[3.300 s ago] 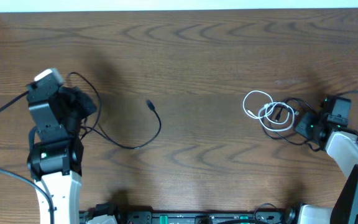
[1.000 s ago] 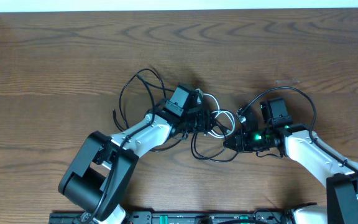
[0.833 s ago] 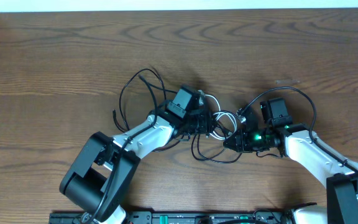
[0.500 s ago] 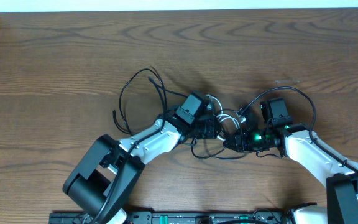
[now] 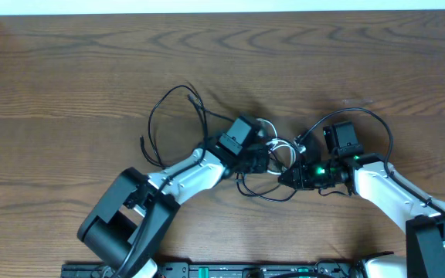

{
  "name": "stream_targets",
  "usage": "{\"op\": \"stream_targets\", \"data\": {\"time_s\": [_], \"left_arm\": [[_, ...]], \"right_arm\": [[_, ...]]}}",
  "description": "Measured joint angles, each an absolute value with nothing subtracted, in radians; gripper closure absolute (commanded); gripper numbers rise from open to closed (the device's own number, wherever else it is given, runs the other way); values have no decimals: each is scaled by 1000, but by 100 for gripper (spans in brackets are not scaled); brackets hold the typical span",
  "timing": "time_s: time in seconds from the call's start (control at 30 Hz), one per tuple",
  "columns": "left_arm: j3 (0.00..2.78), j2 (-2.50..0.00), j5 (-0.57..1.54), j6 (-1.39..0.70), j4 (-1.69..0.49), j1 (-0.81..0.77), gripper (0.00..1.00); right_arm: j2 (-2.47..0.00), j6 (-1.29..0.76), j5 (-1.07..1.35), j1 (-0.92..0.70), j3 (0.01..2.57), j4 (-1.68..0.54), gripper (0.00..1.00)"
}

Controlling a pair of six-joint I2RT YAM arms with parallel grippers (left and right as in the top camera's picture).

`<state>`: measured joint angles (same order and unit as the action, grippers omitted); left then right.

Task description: Untangle cables

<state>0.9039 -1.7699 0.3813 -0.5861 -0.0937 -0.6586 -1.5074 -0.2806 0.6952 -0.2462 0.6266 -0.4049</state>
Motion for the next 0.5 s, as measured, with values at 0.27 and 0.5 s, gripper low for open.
{"op": "stream_targets", "data": {"time_s": [0.27, 0.5], "left_arm": [[904, -1476, 363, -465, -346, -453, 93], [904, -1191, 368, -414, -444, -171, 92]], "right_arm": [[-1486, -422, 233, -201, 634, -519, 99], [-1477, -492, 92, -73, 641, -522, 99]]}}
